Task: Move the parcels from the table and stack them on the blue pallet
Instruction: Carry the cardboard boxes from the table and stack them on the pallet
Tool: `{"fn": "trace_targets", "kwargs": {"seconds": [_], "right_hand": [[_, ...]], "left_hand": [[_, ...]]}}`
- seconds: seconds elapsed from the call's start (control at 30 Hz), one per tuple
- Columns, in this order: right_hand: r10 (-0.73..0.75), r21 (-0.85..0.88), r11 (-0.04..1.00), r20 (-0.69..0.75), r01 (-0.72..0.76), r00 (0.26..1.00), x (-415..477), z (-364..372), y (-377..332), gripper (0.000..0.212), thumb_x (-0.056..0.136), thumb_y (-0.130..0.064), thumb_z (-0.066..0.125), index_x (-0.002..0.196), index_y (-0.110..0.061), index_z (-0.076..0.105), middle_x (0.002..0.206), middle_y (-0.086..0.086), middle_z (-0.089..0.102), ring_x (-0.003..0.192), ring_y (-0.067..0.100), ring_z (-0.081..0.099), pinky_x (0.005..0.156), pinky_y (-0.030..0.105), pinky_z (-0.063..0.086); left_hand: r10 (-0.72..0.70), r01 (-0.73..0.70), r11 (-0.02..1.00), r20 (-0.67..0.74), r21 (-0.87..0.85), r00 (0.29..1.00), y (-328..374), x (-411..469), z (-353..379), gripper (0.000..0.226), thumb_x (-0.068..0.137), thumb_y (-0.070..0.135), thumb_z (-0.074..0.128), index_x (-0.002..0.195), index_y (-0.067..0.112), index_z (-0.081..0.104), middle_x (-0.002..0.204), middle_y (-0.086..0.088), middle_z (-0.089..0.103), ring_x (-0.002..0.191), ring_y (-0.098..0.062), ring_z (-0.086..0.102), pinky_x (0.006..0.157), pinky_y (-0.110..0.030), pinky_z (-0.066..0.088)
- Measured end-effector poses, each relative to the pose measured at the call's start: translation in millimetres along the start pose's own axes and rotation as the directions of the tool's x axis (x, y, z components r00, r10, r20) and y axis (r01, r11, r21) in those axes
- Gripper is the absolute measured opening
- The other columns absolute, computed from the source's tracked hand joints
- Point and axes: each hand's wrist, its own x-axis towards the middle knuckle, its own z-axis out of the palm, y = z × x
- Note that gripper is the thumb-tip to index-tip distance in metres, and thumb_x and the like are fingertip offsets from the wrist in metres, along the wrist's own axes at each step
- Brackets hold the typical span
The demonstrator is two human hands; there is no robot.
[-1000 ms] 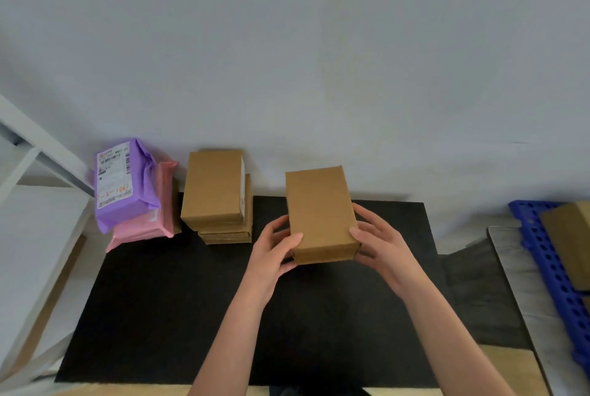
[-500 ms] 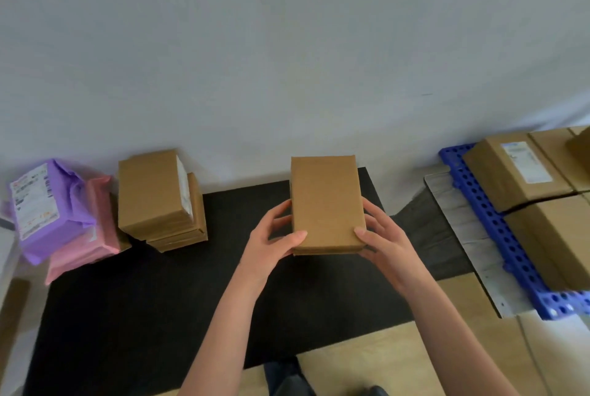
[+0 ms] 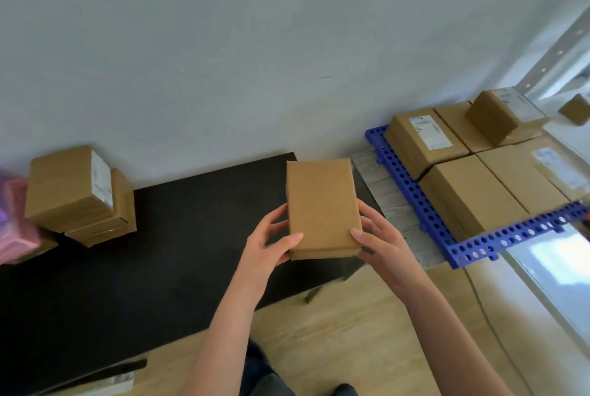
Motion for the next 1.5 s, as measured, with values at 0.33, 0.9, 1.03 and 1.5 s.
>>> {"fn": "trace_targets", "kwargs": {"seconds": [0.33,0.9,1.03,1.5], "right_hand": [[-0.004,0.114,0.993,-0.168,0.024,0.986,-86,-121,16,0.054,0.078,-0.027,0.068,0.128,-0.042,0.057,0.123,-0.001,0.064,0.110,0.018,0.063,0.078,0.030,0.054],[-0.004,0.148,0.987,-0.358,0.062,0.934,-77,-273,-8,0.058,0.070,-0.039,0.076,0.124,-0.048,0.058,0.124,0.000,0.063,0.108,0.016,0.064,0.079,0.030,0.055],[0.008,0.121,0.992,-0.389,0.043,0.921,-54,-313,-33,0.067,0.061,-0.046,0.079,0.124,-0.047,0.057,0.126,0.000,0.060,0.107,0.016,0.064,0.081,0.031,0.055],[0.059,0.162,0.987,-0.434,0.014,0.899,-10,-407,-54,0.056,0.067,-0.041,0.077,0.118,-0.052,0.059,0.127,0.002,0.058,0.109,0.019,0.063,0.079,0.032,0.057]], "left_hand": [[-0.034,0.033,0.999,0.063,0.015,0.997,-33,-13,148,0.042,0.078,0.031,0.072,0.114,0.048,0.058,0.118,0.004,0.062,0.106,-0.014,0.062,0.082,-0.037,0.055],[-0.122,0.105,0.991,0.243,0.081,0.962,-23,89,294,0.041,0.069,0.040,0.070,0.108,0.050,0.062,0.113,0.002,0.065,0.101,-0.020,0.065,0.080,-0.037,0.056],[-0.114,0.094,0.992,0.278,0.083,0.954,-13,128,330,0.047,0.070,0.043,0.073,0.114,0.048,0.057,0.118,0.001,0.061,0.106,-0.020,0.061,0.075,-0.030,0.053],[-0.169,0.145,0.984,0.309,0.101,0.936,-1,203,408,0.058,0.063,0.044,0.072,0.118,0.045,0.055,0.117,0.003,0.065,0.105,-0.018,0.064,0.079,-0.036,0.056]]}}
